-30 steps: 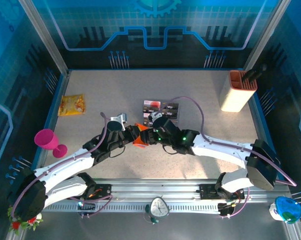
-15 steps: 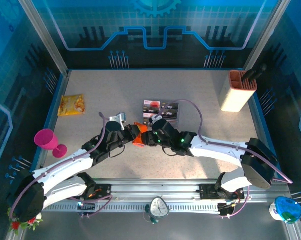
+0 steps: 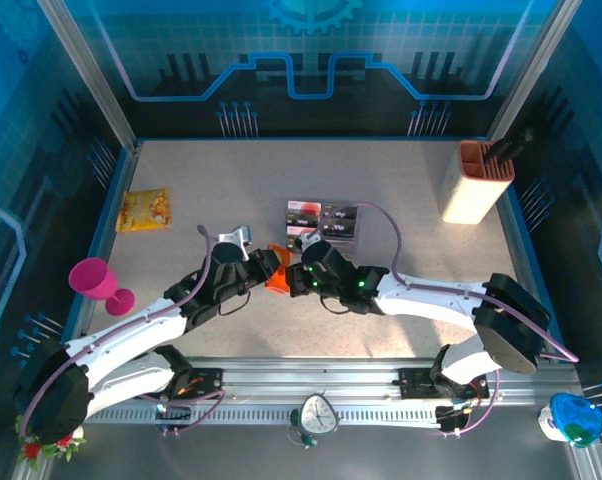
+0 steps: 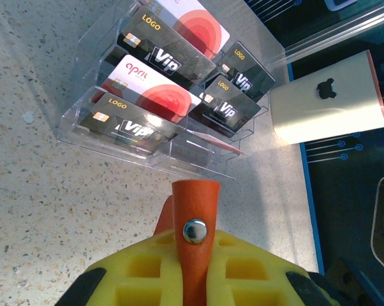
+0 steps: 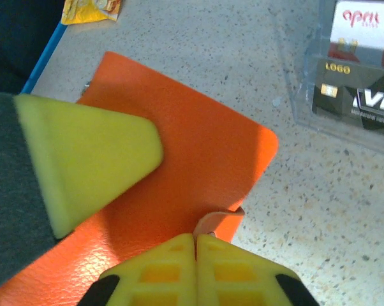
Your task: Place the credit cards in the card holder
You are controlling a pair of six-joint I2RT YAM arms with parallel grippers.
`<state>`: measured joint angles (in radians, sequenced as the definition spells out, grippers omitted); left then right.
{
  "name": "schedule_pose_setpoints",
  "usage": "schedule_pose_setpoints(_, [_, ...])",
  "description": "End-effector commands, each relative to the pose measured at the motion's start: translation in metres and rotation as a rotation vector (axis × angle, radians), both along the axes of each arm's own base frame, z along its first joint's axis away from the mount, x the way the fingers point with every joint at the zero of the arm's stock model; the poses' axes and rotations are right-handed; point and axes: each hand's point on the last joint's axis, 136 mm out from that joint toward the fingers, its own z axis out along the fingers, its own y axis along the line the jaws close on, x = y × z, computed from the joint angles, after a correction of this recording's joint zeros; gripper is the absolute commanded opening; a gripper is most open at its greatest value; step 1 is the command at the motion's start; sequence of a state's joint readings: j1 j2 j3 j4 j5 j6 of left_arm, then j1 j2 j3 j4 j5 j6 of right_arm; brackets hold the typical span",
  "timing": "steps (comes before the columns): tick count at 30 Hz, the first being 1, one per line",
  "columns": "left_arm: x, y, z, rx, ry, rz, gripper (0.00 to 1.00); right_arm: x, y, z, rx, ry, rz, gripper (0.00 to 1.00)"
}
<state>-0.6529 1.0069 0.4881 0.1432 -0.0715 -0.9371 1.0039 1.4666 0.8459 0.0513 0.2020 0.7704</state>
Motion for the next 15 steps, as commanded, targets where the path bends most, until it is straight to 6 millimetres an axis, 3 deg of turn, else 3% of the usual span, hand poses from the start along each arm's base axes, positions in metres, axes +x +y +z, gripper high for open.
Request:
schedule_pose_setpoints(1, [0.003, -0.011, 0.045, -0.103, -0.098, -0.02, 0.0, -0.001, -0.038, -0.047, -0.14, 0.059, -0.082, 0.0])
schedule_pose_setpoints(9, [0.002, -0.009, 0.048, -0.118, -0.103, -0.008, 0.0, 0.003, -0.094, -0.07, -0.146, 0.111, -0.207, 0.0])
schedule_pose_setpoints(15, [0.004, -0.008, 0.045, -0.12, -0.096, 0.005, 0.0, -0.001, -0.098, -0.049, -0.095, 0.102, -0.182, 0.01])
